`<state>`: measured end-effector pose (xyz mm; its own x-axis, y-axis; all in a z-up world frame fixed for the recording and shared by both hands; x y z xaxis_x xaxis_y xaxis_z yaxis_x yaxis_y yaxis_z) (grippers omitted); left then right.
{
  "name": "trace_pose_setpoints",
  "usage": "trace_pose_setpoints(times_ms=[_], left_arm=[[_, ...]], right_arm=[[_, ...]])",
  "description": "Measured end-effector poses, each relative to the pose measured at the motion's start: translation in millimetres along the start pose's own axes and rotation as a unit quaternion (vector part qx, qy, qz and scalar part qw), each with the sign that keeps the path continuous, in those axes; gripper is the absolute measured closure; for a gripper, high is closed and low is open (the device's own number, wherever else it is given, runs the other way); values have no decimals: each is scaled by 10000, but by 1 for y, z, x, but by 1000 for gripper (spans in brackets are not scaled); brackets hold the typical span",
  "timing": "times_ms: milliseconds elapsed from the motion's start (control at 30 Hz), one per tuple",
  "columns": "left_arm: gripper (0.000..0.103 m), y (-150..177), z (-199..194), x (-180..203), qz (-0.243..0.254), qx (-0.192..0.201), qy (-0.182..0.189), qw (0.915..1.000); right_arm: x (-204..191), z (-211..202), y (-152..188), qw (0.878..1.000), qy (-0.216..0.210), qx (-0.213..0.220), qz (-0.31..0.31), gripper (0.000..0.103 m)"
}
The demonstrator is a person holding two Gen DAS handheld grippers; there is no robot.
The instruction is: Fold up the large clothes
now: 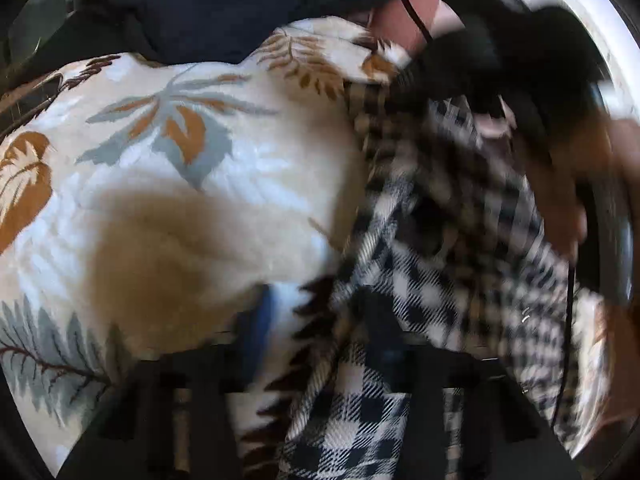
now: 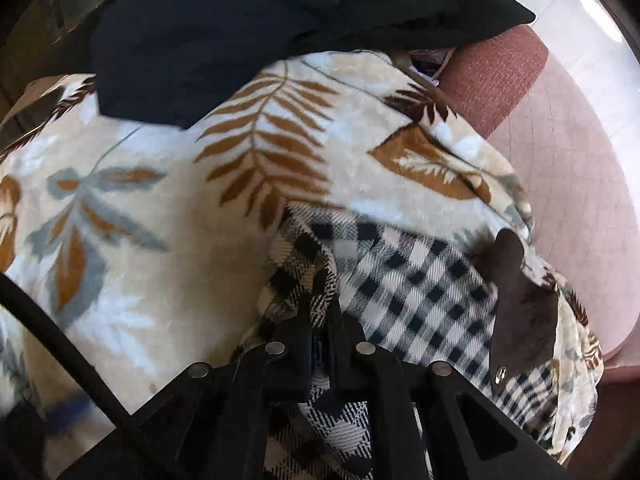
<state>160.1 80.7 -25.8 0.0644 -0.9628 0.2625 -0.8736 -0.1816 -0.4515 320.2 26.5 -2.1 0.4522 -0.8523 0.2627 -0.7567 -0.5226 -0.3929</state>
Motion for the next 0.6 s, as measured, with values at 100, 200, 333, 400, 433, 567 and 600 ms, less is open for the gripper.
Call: trace_pose_setpoints(times_ms=[100,200,333,400,433,567,600], left_arm=[[99,9,-5,6,221,-47,164,9996],[99,19,-11,12,580,102,-20,9983],[99,24,-17,17,694,137,-56,9975],[99,26,-24,19,718,172,-24,9973],[99,28,-28,20,722,190,-6,9972],[99,26,-47,20,707,378,23,9968],[98,26,-55,18,713,467,13,9964]], right_arm=[[14,11,-10,9991,162,76,388,98],[23,23,-17,9963,336,167,771,98],[34,15,-8,9936,249,300,1060,93],[49,-8,-1,9918,163,549,1142,74],[62,-26,7,9897,142,703,1241,63],[128,-77,67,9800,103,891,1775,60],[145,-86,89,9769,123,860,1951,60]])
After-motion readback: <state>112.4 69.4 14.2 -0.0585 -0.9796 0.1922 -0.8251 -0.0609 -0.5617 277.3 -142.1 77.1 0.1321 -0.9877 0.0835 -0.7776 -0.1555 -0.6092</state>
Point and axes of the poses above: each gripper's, at about its wrist camera, not at the fingertips, and z roughly the way its jaws point, x to its right, y to its underside, the point moved 6 cm from there along z, roughly the way its jaws point, and after that the axes turned 2 degrees about -z, right-handed, at the moved point
